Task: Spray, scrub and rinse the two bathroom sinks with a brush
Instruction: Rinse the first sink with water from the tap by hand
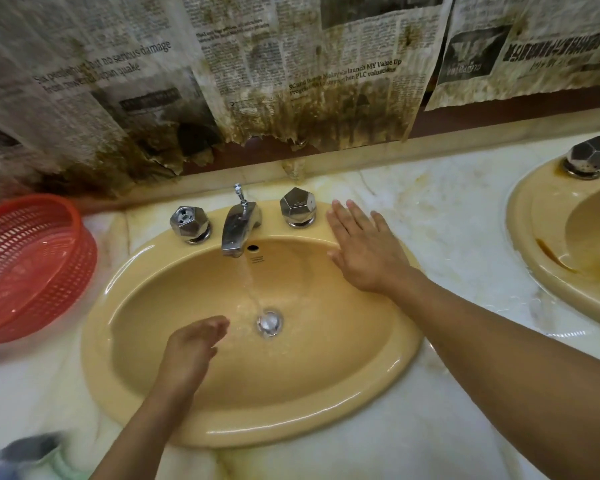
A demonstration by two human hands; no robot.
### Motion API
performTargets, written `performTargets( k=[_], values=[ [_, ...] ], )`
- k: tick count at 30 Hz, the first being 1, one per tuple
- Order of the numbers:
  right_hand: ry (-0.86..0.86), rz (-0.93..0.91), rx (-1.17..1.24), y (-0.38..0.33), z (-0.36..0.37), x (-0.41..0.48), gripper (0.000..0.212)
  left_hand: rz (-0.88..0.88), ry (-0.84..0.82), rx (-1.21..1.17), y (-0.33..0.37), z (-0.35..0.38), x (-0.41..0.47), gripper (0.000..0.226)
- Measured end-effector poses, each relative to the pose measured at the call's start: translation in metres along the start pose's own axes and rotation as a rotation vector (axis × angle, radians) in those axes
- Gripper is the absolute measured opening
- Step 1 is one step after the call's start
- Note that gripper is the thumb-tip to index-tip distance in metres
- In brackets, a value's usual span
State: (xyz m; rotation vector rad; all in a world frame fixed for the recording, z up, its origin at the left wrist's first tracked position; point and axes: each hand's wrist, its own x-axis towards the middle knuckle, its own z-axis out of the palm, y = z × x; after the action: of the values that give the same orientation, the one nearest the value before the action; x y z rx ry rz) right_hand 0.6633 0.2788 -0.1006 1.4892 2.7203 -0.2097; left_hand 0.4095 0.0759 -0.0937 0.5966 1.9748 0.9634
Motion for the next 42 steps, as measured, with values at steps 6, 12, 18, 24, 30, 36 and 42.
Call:
performTargets(
  k=[6,12,18,24,30,36,42],
  values=[
    [-0.047,-0.124,0.039,-0.027,0.005,-0.037,0.066,0.390,-0.045,0.944,-0.029,-0.071,-0.019,0.051],
    [-0.103,-0.051,0.260,-0.036,-0.039,-0.028,0.059,0.597,-0.163,1.185,-0.046,-0.110,-0.005,0.069],
    [0.030,-0.104,0.234,-0.058,-0.088,-0.005,0.057,0.629,-0.113,1.199,-0.043,-0.117,0.007,0.058],
    [0.031,-0.239,0.106,-0.069,-0.103,0.038,0.059,0.658,-0.108,1.189,-0.048,-0.121,0.014,0.057],
    [-0.151,-0.364,-0.103,-0.064,-0.108,0.062,0.038,0.700,-0.053,1.179,-0.054,-0.120,0.017,0.053],
    [-0.168,-0.241,-0.067,-0.066,-0.106,0.068,0.042,0.718,-0.021,1.183,-0.058,-0.120,0.020,0.053],
    [-0.061,0.013,0.035,-0.081,-0.091,0.070,0.044,0.720,-0.005,1.185,-0.059,-0.119,0.021,0.050]
  ],
)
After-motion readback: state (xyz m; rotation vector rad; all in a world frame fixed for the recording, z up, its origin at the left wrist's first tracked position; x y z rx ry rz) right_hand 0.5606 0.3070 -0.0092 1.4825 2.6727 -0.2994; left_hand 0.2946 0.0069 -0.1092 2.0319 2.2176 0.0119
